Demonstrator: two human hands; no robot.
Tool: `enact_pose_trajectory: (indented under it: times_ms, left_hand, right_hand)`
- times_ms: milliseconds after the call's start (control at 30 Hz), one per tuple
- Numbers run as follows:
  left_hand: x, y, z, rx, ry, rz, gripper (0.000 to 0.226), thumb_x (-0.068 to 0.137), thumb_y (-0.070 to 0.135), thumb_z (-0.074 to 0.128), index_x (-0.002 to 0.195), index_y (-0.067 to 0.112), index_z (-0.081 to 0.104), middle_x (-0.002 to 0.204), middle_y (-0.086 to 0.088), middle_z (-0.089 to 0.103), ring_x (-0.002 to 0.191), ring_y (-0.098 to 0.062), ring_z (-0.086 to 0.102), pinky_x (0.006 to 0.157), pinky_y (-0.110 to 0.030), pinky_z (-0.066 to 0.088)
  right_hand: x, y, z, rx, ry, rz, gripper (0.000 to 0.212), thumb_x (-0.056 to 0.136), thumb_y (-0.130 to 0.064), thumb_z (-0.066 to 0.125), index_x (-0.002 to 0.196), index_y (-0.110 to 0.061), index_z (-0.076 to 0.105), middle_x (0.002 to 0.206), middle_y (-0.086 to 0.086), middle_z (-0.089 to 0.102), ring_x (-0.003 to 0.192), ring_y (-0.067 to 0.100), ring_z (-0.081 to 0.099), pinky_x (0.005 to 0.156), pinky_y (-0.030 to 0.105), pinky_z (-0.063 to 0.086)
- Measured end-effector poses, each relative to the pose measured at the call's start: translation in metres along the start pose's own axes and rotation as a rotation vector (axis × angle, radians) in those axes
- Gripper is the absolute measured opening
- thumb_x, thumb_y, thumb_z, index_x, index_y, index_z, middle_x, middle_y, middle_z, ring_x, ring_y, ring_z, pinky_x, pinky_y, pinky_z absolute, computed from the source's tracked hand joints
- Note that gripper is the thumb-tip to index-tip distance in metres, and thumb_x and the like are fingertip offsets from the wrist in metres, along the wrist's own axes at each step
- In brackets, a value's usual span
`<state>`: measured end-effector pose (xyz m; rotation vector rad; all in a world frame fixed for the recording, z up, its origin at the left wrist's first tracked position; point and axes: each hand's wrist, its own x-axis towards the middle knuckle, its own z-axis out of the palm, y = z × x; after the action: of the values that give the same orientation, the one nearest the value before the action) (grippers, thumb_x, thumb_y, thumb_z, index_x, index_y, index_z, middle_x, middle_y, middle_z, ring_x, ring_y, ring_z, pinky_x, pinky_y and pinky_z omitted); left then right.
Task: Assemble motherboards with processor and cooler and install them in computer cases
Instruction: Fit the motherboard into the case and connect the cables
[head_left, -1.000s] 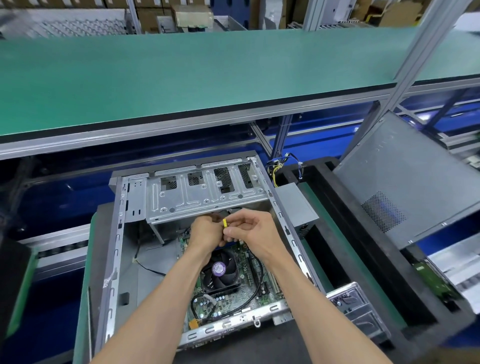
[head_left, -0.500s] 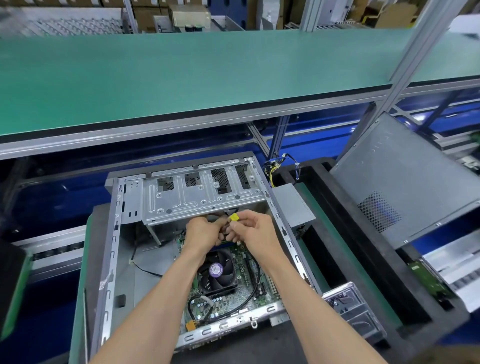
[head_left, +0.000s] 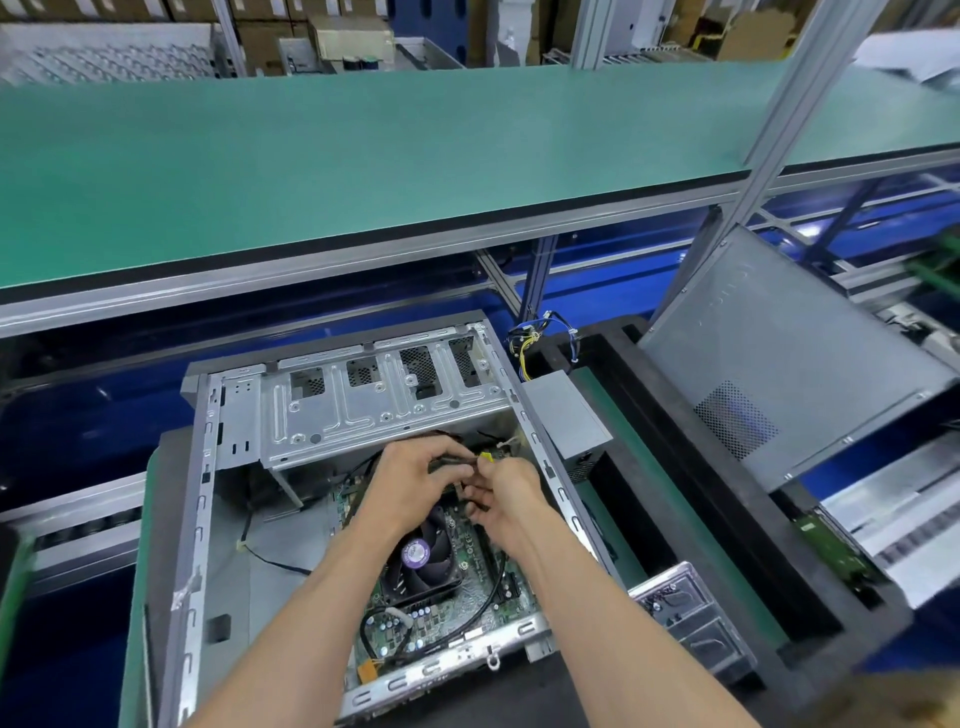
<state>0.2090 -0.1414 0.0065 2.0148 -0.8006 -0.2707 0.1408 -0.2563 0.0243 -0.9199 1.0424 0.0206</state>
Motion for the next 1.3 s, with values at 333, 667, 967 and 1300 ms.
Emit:
enact_pose_trajectory:
  times_ms: [333, 667, 967, 1300]
  left_hand:
    - [0.026, -0.006, 0.024, 0.104, -0.092, -0.010, 0.014, 0.083, 0.022, 0.080, 0.095, 0.029, 0.079, 0.094, 0.019, 0.074, 0.092, 0.001, 0.066, 0.085, -0.015, 0.047]
    - [0.059, -0.010, 0.037, 0.293, -0.285, -0.370, 0.027, 0.090, 0.059, 0.061, 0.096, 0.033, 0.065, 0.092, 0.008, 0.063, 0.086, -0.015, 0.056, 0.066, -0.029, 0.038]
    - [0.074, -0.015, 0.051, 0.309, -0.371, -0.371, 0.056, 0.086, 0.060, 0.066, 0.119, 0.014, 0.064, 0.112, -0.009, 0.071, 0.102, -0.026, 0.065, 0.092, -0.039, 0.052]
    - [0.072, -0.017, 0.049, 0.471, -0.530, -0.327, 0.052, 0.096, 0.059, 0.049, 0.136, 0.028, 0.061, 0.133, -0.010, 0.060, 0.116, -0.025, 0.057, 0.095, -0.033, 0.046]
  right_hand:
    - [0.006, -0.002, 0.000, -0.105, 0.127, 0.004, 0.038, 0.105, -0.006, 0.025, 0.108, -0.001, 0.063, 0.063, 0.009, 0.055, 0.048, 0.016, 0.044, 0.045, 0.023, 0.033]
    - [0.014, 0.014, -0.001, -0.757, 0.022, -0.081, 0.035, 0.091, -0.007, 0.036, 0.119, 0.005, 0.054, 0.090, 0.025, 0.073, 0.055, 0.024, 0.059, 0.044, 0.024, 0.044]
    - [0.015, 0.013, -0.006, -1.156, -0.119, -0.118, 0.036, 0.096, -0.005, 0.037, 0.124, 0.011, 0.053, 0.107, 0.029, 0.070, 0.075, 0.031, 0.067, 0.051, 0.029, 0.045]
    - [0.013, 0.012, -0.005, -1.170, -0.136, -0.147, 0.039, 0.094, -0.003, 0.037, 0.130, 0.007, 0.049, 0.120, 0.029, 0.064, 0.052, 0.021, 0.059, 0.046, 0.027, 0.043]
